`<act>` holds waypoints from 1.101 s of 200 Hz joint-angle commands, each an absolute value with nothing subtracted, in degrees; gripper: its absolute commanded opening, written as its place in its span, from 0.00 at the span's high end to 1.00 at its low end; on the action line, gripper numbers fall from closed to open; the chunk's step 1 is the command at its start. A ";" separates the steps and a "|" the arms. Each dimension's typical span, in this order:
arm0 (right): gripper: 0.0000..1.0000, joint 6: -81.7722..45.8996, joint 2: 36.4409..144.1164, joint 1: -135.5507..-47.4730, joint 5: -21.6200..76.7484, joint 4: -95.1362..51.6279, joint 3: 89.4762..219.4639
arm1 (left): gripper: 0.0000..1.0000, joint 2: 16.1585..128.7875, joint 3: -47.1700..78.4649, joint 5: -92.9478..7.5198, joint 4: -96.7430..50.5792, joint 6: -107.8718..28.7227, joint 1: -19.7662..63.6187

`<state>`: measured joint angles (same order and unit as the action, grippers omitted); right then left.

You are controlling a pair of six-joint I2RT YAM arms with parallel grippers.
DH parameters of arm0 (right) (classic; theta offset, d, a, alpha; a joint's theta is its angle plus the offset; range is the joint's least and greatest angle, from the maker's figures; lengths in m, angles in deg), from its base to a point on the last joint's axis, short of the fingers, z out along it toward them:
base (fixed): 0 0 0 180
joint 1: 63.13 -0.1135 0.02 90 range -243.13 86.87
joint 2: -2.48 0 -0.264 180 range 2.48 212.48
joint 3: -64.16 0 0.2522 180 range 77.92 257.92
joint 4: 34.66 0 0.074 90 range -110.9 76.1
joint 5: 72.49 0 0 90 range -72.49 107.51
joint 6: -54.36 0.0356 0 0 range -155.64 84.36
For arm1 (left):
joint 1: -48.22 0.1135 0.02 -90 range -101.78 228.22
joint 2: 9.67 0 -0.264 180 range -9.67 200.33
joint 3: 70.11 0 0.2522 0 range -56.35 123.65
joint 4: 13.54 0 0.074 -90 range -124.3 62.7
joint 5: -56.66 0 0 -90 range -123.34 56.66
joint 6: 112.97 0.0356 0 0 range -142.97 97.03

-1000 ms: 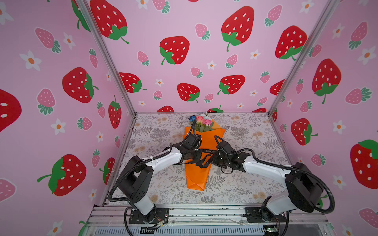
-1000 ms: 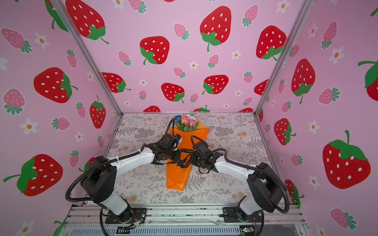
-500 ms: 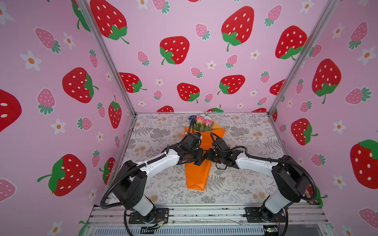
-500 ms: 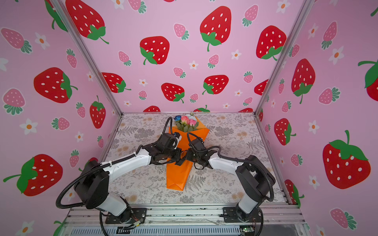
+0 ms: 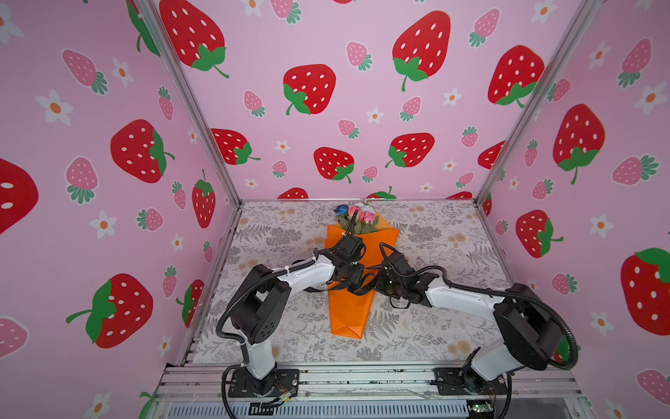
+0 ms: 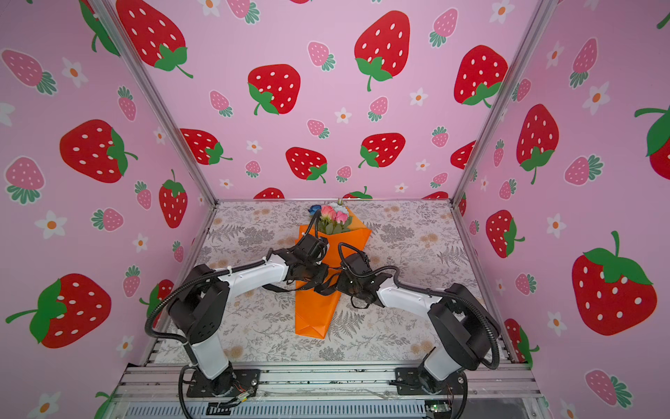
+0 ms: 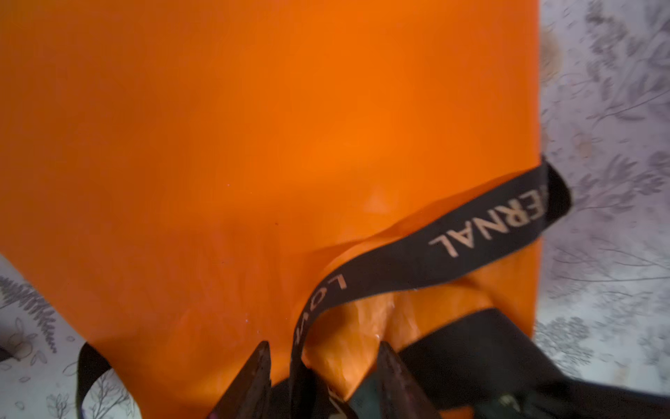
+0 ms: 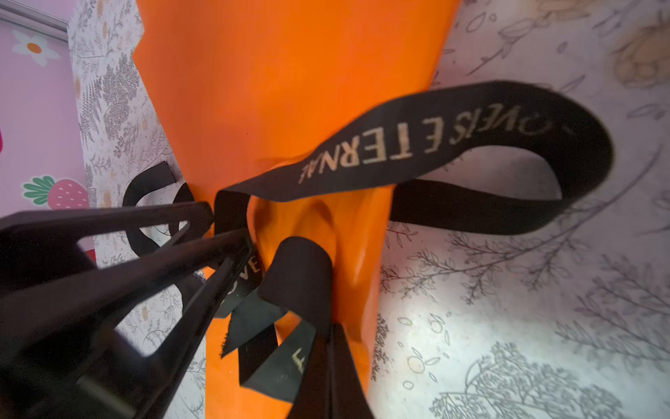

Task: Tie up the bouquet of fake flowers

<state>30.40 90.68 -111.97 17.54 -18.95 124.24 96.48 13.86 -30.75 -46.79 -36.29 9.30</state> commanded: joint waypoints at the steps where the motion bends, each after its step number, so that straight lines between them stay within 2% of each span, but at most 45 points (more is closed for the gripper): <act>1: 1.00 32.63 89.57 -111.87 17.15 -17.91 123.38 | 0.51 97.54 16.99 -27.14 -49.33 -35.37 9.14; 29: 1.00 32.57 91.31 -111.86 18.60 -19.87 123.66 | 0.54 98.89 17.90 -25.83 -49.49 -35.97 9.18; 41: 1.00 32.30 92.24 -111.87 19.27 -20.79 124.07 | 0.64 99.23 17.94 -25.74 -49.71 -36.14 9.17; 57: 1.00 32.05 93.00 -111.83 19.54 -20.90 125.05 | 0.85 98.44 17.31 -25.78 -49.57 -36.66 9.12; 65: 1.00 31.87 93.30 -111.83 19.62 -21.21 125.42 | 0.92 97.39 16.52 -25.87 -49.17 -37.09 9.11; 93: 1.00 31.64 94.77 -111.87 19.13 -21.81 127.08 | 0.93 92.56 13.44 -26.35 -47.55 -39.06 9.02; 100: 1.00 31.56 95.27 -111.83 19.10 -21.80 127.66 | 1.00 91.24 12.49 -26.64 -46.90 -39.71 8.84; 149: 1.00 31.53 99.15 -111.91 18.60 -24.02 131.37 | 1.00 85.61 7.85 -30.53 -44.07 -42.08 8.29; 220: 1.00 32.45 100.16 -111.93 9.98 -40.26 127.19 | 1.00 84.36 4.42 -34.46 -41.36 -45.47 7.60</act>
